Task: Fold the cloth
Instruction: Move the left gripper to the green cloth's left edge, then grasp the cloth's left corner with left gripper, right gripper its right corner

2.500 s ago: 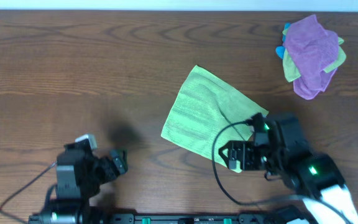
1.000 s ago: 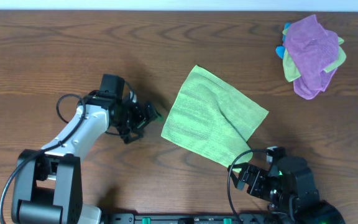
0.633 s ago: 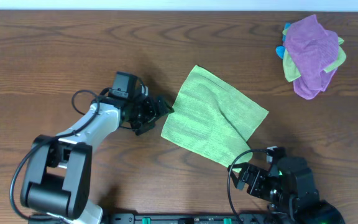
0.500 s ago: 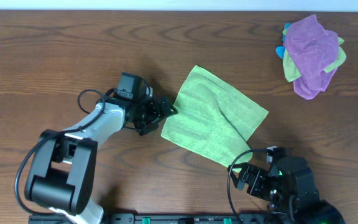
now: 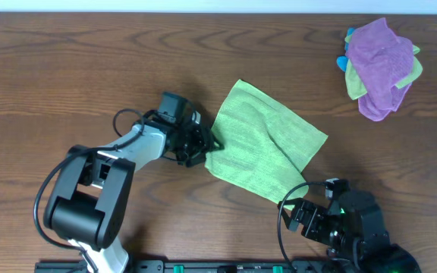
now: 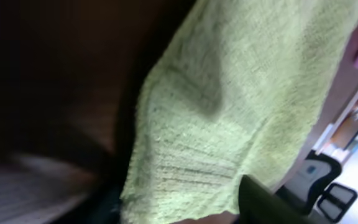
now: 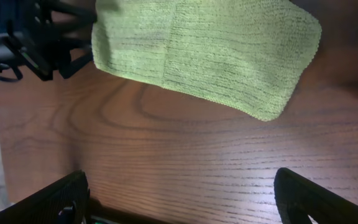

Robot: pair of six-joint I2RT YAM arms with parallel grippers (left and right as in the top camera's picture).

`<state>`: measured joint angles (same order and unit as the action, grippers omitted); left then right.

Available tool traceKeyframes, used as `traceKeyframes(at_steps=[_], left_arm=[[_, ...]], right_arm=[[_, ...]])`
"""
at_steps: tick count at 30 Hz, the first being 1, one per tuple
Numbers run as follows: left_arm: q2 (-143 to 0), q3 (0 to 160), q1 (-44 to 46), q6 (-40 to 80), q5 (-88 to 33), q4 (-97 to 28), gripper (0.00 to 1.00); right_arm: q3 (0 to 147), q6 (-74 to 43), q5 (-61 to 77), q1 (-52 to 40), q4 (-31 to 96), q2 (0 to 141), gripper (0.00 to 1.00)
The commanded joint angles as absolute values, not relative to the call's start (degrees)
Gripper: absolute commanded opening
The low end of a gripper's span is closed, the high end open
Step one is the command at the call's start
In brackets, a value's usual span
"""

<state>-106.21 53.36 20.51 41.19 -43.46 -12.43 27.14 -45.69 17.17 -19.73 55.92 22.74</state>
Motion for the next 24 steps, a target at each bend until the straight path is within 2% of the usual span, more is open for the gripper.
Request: traceKeyframes(at_steps=[1,2,4,5,6,13,24], left_arm=[[-107.0,53.21,21.96,41.15,-43.48,-12.36,0.43],[-107.0,53.21,22.26,41.1,-43.46,-12.32,0.4],[-107.0,53.21,22.61,40.99,-43.27,-12.34,0.27],[-107.0,53.21,22.61,40.86,-43.29,-12.34,0.13],[-107.0,53.21,22.57,40.69,-43.31,-12.34,0.06],[-106.98,53.21,21.23,37.45,-46.28,-12.64,0.06],[-106.69,53.21,20.49,30.85,-48.34,-17.87,0.06]], right_arm=[[26.87,-46.24,17.34,-19.9,55.99,22.28,0.95],[26.87,-46.24,17.34,-19.9,56.07,22.28,0.96],[26.87,-46.24,17.32,-19.9,56.4,22.28,0.96],[26.85,-46.26,17.12,-19.9,56.71,22.28,0.96],[26.85,-46.26,16.78,-19.9,57.23,22.28,0.96],[22.59,-48.23,13.89,-19.9,59.07,22.28,0.95],[13.43,-51.79,12.56,-19.9,47.22,22.31,0.87]])
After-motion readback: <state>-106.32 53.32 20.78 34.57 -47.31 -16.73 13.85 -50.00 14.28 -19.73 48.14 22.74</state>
